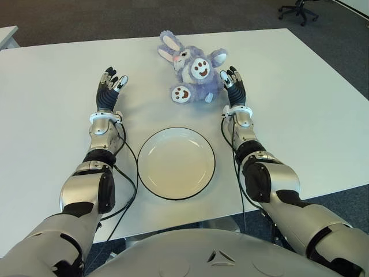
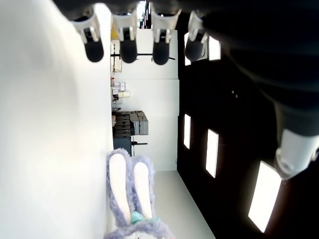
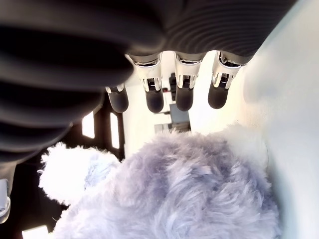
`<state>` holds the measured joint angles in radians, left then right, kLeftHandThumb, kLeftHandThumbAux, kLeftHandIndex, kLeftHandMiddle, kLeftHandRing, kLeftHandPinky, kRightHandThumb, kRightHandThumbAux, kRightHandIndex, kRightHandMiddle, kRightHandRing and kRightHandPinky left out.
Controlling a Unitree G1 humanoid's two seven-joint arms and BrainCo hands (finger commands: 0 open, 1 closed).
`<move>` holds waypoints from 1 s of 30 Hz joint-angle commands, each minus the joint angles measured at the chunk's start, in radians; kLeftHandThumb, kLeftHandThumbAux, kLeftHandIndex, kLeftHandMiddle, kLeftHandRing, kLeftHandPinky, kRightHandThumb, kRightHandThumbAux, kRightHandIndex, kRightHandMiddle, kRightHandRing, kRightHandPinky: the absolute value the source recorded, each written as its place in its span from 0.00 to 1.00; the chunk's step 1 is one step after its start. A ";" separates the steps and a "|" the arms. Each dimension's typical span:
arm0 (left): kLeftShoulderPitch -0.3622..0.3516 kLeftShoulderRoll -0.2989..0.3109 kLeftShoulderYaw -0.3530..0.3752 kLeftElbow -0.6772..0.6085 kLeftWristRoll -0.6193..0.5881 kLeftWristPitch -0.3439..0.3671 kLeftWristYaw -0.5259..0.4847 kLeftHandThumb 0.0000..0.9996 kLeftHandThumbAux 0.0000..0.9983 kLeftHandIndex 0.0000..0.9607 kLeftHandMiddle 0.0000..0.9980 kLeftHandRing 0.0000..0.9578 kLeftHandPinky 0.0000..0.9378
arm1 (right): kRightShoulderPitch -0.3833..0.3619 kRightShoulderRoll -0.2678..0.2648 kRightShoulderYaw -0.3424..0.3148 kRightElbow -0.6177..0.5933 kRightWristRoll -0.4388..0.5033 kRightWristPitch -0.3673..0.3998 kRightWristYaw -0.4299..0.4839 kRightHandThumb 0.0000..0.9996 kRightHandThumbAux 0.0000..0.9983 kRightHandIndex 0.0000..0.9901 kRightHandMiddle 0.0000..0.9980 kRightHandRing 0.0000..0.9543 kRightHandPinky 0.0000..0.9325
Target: Put the doll into the plate.
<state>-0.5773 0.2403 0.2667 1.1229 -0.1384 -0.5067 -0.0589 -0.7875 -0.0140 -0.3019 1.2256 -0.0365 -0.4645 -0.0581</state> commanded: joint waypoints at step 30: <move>0.109 -0.037 0.002 0.091 0.001 0.077 -0.003 0.01 0.54 0.00 0.08 0.02 0.00 | 0.134 -0.012 -0.013 0.083 0.048 -0.043 -0.014 0.00 0.50 0.05 0.07 0.06 0.06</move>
<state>-0.5771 0.2379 0.2660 1.1325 -0.1381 -0.5061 -0.0589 -0.7805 -0.0322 -0.3057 1.2397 -0.0063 -0.5272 -0.0682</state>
